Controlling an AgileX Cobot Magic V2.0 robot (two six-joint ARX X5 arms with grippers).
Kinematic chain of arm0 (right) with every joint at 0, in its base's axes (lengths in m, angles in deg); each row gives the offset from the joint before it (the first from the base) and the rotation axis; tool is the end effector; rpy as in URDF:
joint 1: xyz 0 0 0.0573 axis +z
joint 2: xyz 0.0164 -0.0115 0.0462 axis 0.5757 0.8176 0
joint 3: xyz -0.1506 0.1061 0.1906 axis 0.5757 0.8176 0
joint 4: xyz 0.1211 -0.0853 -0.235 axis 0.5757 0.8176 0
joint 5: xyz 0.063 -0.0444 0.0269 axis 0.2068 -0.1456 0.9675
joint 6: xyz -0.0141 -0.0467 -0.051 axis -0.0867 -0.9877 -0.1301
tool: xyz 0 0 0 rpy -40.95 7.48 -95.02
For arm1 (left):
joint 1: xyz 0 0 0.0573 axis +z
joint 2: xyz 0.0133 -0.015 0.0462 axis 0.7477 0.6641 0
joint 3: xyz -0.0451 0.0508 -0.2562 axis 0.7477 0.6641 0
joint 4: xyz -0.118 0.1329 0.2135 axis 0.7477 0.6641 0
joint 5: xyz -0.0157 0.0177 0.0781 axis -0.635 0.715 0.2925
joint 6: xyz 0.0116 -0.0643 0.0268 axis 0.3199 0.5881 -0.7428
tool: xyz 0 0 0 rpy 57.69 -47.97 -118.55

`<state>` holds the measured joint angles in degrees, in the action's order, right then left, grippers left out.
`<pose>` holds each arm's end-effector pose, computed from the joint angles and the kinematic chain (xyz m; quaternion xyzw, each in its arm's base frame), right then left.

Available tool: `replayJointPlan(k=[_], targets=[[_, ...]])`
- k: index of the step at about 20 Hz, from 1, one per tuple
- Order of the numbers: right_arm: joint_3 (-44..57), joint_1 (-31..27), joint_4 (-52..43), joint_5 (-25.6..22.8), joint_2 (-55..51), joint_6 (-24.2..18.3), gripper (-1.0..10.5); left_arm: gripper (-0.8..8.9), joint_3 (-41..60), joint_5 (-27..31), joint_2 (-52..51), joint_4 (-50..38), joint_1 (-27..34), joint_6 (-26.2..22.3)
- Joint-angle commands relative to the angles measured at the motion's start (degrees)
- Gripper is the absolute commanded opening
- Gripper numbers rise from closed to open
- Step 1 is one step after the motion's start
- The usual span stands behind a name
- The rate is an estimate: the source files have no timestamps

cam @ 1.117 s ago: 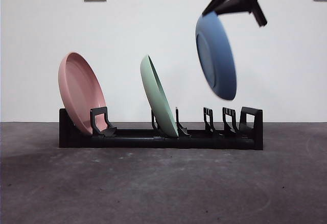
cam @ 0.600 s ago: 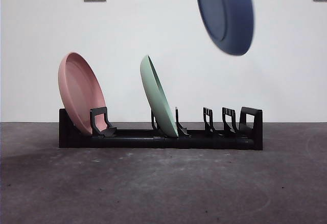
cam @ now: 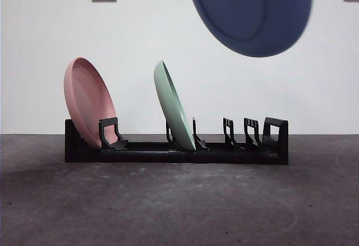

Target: Place the plate

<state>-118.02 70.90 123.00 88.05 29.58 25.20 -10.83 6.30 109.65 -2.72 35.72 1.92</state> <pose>0.2022 0.1778 0.4149 -0.0453 0.4023 0.4980 0.7669 0.1340 -0.0600 0.3521 -0.1004 0.2242 -0.3628 0.8989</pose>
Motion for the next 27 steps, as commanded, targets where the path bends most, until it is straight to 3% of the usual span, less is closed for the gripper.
replayJointPlan(k=[1,6,12,16,23,27], targets=[[-1.4,6.4,1.2,-7.9,0.4,-2.3,0.1,5.31,-1.1,0.2,0.8,-0.6,-0.2,-1.0],[2.1,19.9,1.4,-23.4,0.8,1.0,0.1,5.31,-1.1,0.2,2.0,-0.7,-0.4,-1.5],[19.4,28.9,-11.4,-31.9,1.4,6.6,0.1,5.31,-1.1,0.2,3.5,-1.0,-1.5,-1.5],[29.7,32.8,-22.3,-39.4,5.0,7.8,0.1,5.31,-1.1,0.2,4.3,-0.9,-1.7,-1.4],[33.0,35.3,-29.2,-46.5,17.2,7.6,0.1,5.31,-1.1,0.2,4.4,-1.0,-2.1,-1.5],[33.0,36.9,-31.9,-48.0,21.5,7.6,0.1,5.31,-1.1,0.2,4.4,-1.3,-2.1,-1.5]])
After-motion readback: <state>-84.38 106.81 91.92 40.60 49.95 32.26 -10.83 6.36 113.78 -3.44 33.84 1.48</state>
